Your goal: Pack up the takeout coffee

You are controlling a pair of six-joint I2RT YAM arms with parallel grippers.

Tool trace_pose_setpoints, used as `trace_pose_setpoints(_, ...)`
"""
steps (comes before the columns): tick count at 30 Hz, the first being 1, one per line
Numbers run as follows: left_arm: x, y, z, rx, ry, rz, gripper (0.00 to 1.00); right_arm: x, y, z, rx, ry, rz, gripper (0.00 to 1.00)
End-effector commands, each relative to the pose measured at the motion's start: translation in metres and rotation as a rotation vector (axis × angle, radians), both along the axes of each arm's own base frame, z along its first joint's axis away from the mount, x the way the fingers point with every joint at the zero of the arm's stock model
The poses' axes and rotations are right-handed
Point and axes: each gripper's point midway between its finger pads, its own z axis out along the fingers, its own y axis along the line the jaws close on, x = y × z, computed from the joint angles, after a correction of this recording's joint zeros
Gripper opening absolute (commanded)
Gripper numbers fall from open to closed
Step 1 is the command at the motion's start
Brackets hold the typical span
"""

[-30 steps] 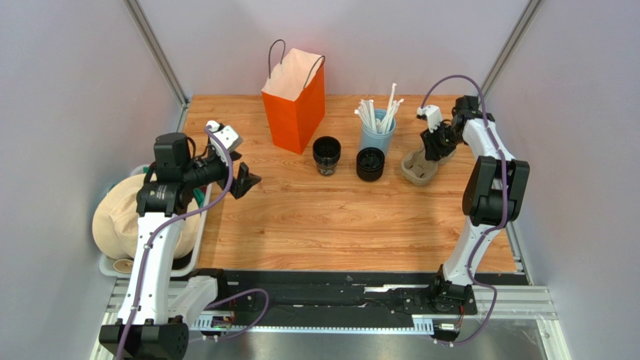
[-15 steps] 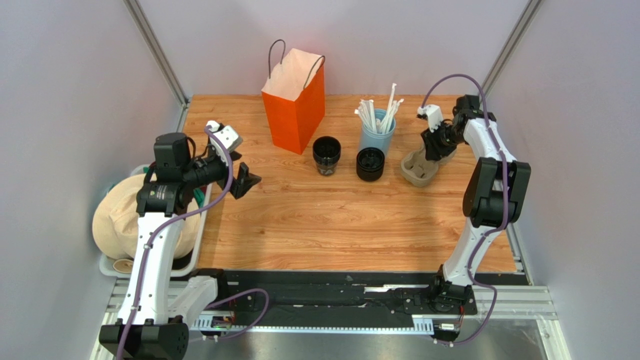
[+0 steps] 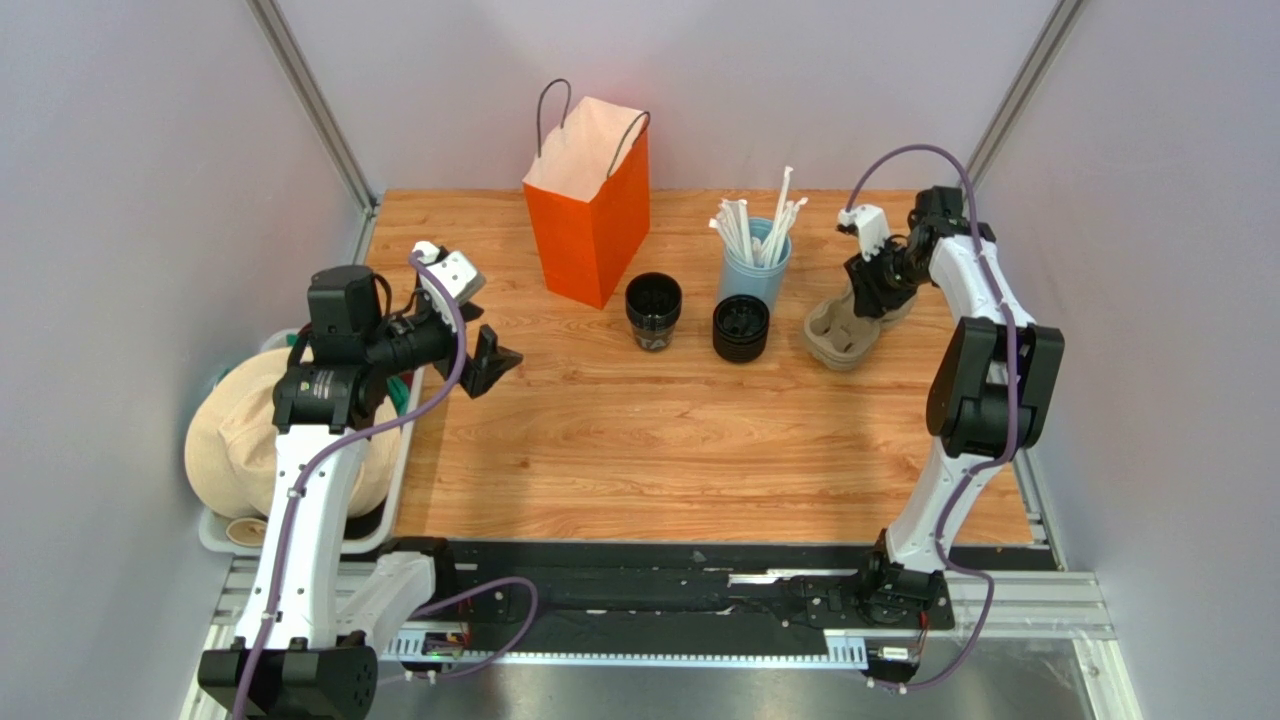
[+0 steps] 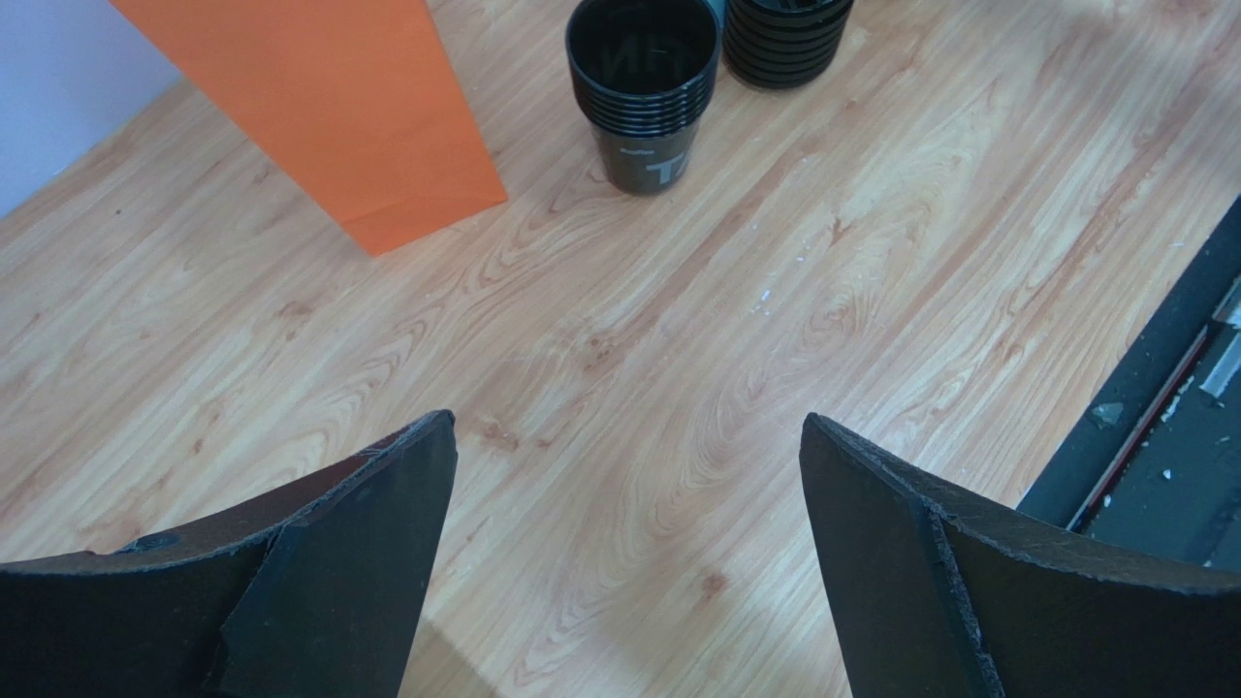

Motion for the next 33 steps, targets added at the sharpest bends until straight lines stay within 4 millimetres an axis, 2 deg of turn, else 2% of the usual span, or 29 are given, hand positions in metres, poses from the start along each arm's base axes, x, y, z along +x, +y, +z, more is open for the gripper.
trace_pose_setpoints(1, -0.001, -0.002, 0.007, 0.002, -0.041, -0.025, 0.97, 0.003, 0.012, 0.030, 0.131, 0.002, -0.032, 0.10)
trace_pose_setpoints(3, -0.001, -0.002, 0.008, 0.001, -0.040, -0.023, 0.97, 0.009, 0.008, 0.020, 0.088, 0.005, -0.056, 0.11)
trace_pose_setpoints(6, -0.002, -0.002, 0.008, 0.005, -0.045, -0.021, 0.97, 0.011, 0.011, 0.025, 0.143, 0.000, -0.076, 0.11)
trace_pose_setpoints(8, -0.002, -0.002, 0.009, 0.004, -0.050, -0.023, 0.97, 0.009, 0.005, 0.015, 0.075, 0.004, -0.096, 0.10)
trace_pose_setpoints(9, -0.002, -0.002, 0.008, 0.003, -0.044, -0.024, 0.97, 0.015, 0.002, 0.019, 0.036, -0.049, -0.085, 0.11)
trace_pose_setpoints(10, -0.001, -0.003, 0.008, 0.002, -0.044, -0.025, 0.97, 0.010, 0.002, 0.009, 0.014, -0.035, -0.081, 0.11)
trace_pose_setpoints(12, -0.001, -0.002, 0.007, 0.005, -0.040, -0.025, 0.97, 0.008, 0.002, 0.009, 0.014, -0.030, -0.084, 0.11)
trace_pose_setpoints(22, -0.001, -0.002, 0.007, 0.005, -0.043, -0.024, 0.97, 0.008, 0.007, 0.058, 0.064, -0.128, -0.089, 0.11)
trace_pose_setpoints(25, -0.002, -0.002, 0.008, 0.004, -0.045, -0.026, 0.97, 0.006, 0.007, 0.058, 0.056, -0.127, -0.079, 0.12)
trace_pose_setpoints(28, -0.002, -0.002, 0.008, 0.005, -0.046, -0.025, 0.97, 0.005, 0.004, 0.043, 0.037, -0.095, -0.077, 0.21)
trace_pose_setpoints(33, -0.002, -0.002, 0.008, 0.004, -0.045, -0.025, 0.97, 0.004, 0.007, 0.019, 0.051, -0.042, -0.057, 0.42)
